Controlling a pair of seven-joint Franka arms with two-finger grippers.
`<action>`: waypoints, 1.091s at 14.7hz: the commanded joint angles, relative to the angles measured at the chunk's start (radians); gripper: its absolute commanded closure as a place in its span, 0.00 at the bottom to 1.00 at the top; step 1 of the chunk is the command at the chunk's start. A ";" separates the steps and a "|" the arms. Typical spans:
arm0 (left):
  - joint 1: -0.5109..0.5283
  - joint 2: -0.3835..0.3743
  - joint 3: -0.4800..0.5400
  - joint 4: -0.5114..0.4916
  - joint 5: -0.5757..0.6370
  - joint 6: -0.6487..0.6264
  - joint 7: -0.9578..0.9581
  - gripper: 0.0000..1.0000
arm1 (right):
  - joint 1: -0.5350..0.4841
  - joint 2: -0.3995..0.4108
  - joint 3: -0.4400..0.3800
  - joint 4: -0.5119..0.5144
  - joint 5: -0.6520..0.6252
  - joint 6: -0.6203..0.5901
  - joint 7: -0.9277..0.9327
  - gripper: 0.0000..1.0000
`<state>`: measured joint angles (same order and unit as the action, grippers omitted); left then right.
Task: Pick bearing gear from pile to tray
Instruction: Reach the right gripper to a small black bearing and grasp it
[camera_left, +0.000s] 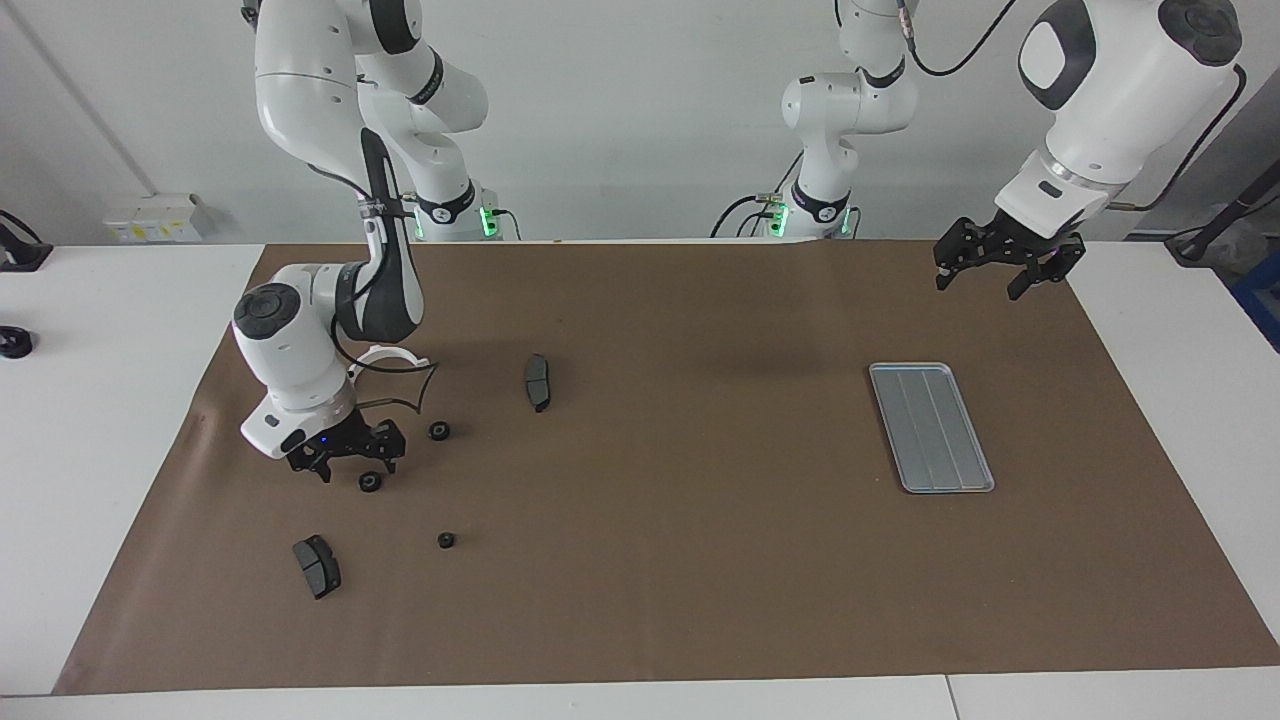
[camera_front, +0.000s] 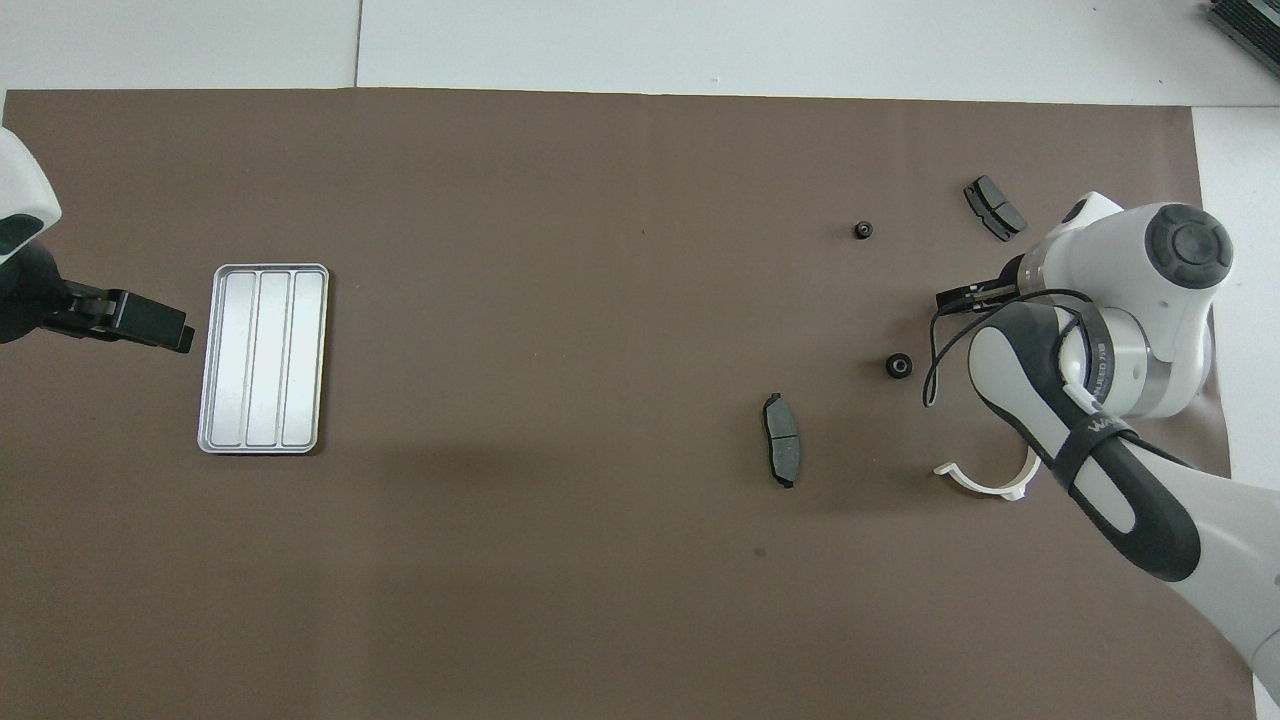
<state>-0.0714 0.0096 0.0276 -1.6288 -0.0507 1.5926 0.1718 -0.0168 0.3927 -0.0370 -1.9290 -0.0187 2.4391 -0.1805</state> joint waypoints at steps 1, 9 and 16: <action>0.008 -0.030 -0.005 -0.032 0.017 0.010 0.005 0.00 | -0.019 0.014 0.012 -0.008 0.023 0.043 -0.042 0.05; 0.008 -0.030 -0.005 -0.032 0.017 0.010 0.005 0.00 | -0.015 0.031 0.014 -0.012 0.043 0.080 -0.037 0.29; 0.008 -0.030 -0.005 -0.032 0.017 0.010 0.005 0.00 | -0.011 0.031 0.014 -0.021 0.046 0.081 -0.001 1.00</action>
<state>-0.0714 0.0096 0.0276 -1.6288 -0.0507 1.5926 0.1718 -0.0195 0.4085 -0.0328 -1.9351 -0.0009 2.4929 -0.1849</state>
